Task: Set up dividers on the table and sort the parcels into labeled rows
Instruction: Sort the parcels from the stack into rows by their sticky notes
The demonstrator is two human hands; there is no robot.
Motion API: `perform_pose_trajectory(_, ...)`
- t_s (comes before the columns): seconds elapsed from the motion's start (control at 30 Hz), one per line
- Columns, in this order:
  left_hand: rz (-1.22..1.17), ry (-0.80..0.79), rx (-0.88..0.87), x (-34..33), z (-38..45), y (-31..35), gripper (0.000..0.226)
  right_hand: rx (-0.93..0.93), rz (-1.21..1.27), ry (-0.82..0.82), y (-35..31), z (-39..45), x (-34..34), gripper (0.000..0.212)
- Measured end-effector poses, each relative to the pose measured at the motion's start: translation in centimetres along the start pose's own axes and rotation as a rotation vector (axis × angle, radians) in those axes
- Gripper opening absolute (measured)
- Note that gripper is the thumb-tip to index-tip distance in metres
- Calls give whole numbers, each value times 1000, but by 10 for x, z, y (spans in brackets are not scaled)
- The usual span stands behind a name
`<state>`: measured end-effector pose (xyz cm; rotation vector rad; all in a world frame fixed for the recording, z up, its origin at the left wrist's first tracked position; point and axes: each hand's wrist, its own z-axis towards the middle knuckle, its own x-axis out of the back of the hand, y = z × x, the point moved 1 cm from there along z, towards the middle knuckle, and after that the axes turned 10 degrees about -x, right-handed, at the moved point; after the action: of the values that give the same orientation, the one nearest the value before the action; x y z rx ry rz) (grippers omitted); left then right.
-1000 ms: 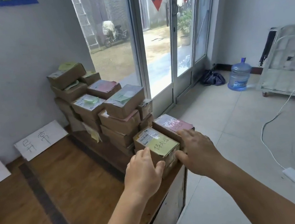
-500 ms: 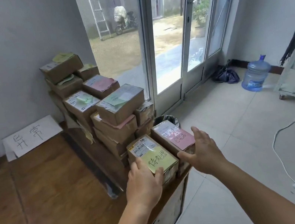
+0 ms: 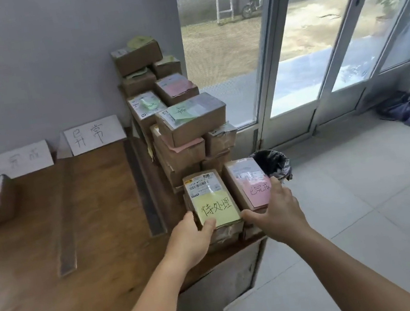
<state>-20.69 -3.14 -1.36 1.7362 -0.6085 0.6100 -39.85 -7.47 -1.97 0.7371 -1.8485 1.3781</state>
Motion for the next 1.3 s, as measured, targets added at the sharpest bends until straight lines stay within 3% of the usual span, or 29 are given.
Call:
perform_pose_trajectory(0.27,-172,45,110,0,-4,11,64,80,112,-101,5,3,-1,112)
perform_pose_trajectory(0.53,-375,169,115,-10,-18,16,61,101,239,-89,9,3,9,73)
perform_pose_trajectory(0.7,-558,255,109,-12,-33,16,64,145,450,-97,16,0,27,42)
perform_pose_trajectory(0.83,-669,290,62,-5,-47,18,55,190,606,-103,14,-8,39,20)
perform_pose_trajectory(1.13,-698,455,-78,36,-75,16,40,257,777,-269,-24,-27,41,31)
perform_pose_trajectory(1.3,-717,534,-120,63,-96,-4,45,315,834,-352,-55,-46,31,28)
